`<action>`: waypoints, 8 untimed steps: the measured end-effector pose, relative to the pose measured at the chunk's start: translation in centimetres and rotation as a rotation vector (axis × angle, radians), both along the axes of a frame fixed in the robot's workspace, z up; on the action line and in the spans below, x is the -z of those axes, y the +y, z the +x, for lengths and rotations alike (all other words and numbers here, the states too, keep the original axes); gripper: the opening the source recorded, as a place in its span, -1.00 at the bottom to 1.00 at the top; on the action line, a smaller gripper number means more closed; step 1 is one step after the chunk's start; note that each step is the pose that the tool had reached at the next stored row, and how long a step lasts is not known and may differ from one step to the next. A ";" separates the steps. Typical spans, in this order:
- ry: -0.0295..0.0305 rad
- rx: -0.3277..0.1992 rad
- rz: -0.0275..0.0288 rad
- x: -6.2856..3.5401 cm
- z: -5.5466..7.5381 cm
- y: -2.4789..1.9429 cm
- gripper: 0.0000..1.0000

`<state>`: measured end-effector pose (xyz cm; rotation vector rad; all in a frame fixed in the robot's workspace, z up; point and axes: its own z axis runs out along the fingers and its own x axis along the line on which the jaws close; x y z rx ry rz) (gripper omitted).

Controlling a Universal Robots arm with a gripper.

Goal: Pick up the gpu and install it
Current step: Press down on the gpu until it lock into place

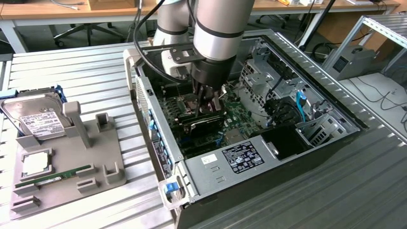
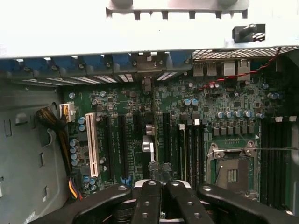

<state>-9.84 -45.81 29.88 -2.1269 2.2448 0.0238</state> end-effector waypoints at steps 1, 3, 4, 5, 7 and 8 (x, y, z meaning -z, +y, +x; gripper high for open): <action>0.0000 0.000 0.0000 0.17 0.0 0.00 -0.79; 0.0000 0.000 -0.0001 0.18 0.0 0.03 -0.79; 0.0000 0.000 -0.0001 0.20 0.0 0.14 -0.79; 0.0001 0.000 -0.0001 0.21 -0.1 0.28 -0.79; 0.0000 0.000 0.0003 0.29 -0.1 0.33 -0.79; 0.0000 0.000 0.0002 0.45 -0.1 0.33 -0.79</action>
